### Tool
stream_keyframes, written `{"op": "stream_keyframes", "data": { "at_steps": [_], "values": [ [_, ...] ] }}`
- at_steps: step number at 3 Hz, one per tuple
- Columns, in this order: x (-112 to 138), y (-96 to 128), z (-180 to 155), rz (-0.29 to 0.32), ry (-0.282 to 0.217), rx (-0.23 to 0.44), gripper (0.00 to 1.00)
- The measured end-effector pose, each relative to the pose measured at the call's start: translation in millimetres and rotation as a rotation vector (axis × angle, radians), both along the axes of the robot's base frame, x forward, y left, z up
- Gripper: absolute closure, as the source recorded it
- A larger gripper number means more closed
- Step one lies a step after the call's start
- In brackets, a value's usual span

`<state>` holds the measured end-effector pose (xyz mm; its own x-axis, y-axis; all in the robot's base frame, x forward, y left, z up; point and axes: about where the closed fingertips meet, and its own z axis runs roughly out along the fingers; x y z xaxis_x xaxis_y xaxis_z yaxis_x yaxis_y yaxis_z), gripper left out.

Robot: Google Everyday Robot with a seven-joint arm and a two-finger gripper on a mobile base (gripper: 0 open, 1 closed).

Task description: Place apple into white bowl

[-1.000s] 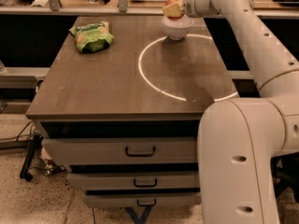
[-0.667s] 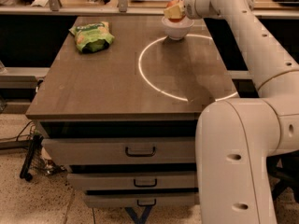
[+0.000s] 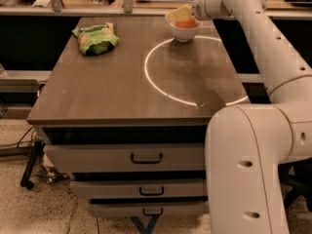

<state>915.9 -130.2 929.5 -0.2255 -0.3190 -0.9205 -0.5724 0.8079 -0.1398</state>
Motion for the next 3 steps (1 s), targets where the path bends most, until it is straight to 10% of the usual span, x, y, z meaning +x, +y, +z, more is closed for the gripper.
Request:
{"op": "stream_keyframes", "data": {
  "at_steps": [3],
  "values": [
    [-77.9,-20.5,53.0,0.238,-0.052,0.079,0.0]
  ]
}}
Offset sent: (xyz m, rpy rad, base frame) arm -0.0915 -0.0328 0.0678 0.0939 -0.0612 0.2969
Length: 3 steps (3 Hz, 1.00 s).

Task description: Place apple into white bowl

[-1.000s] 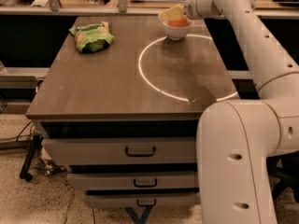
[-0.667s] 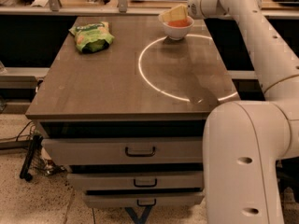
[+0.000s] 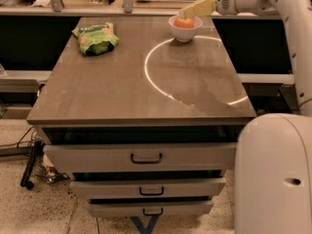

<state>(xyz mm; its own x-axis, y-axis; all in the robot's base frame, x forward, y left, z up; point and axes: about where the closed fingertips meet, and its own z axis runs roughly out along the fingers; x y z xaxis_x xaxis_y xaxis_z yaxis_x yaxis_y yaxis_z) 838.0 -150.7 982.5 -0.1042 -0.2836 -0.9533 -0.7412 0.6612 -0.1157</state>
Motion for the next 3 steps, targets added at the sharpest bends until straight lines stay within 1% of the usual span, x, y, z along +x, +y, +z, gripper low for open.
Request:
{"op": "stream_keyframes", "data": {
  "at_steps": [1,2,3],
  "values": [
    [-47.3,-29.9,48.1,0.073,-0.096,0.021,0.0],
    [-92.5,-65.7,104.9,0.071,-0.233,0.015,0.0],
    [-148.4,-96.2,174.3,0.027,-0.425,-0.001,0.0]
  ]
}}
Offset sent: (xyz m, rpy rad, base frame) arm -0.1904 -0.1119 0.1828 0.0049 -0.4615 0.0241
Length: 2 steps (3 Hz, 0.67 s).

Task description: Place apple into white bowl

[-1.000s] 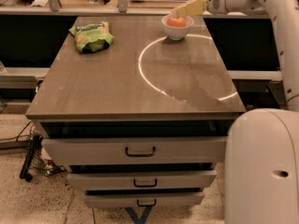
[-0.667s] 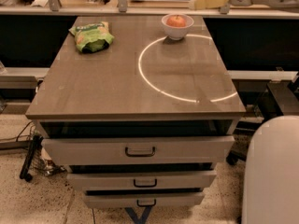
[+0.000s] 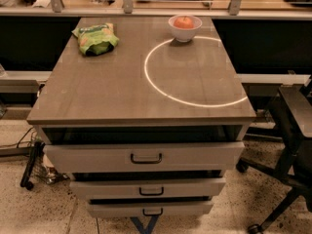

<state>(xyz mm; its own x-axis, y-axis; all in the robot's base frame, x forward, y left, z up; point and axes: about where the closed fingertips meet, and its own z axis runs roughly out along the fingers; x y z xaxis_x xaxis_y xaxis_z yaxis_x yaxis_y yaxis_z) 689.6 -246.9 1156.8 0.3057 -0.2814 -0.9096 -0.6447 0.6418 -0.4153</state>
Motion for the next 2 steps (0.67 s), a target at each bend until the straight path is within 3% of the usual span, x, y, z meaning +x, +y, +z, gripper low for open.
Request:
{"op": "stream_keyframes", "data": {
  "at_steps": [1,2],
  "values": [
    [-58.7,-11.8,57.1,-0.052,-0.172,-0.007,0.0],
    [-85.2,-15.1,68.9,-0.077,-0.252,-0.032,0.0]
  ]
}}
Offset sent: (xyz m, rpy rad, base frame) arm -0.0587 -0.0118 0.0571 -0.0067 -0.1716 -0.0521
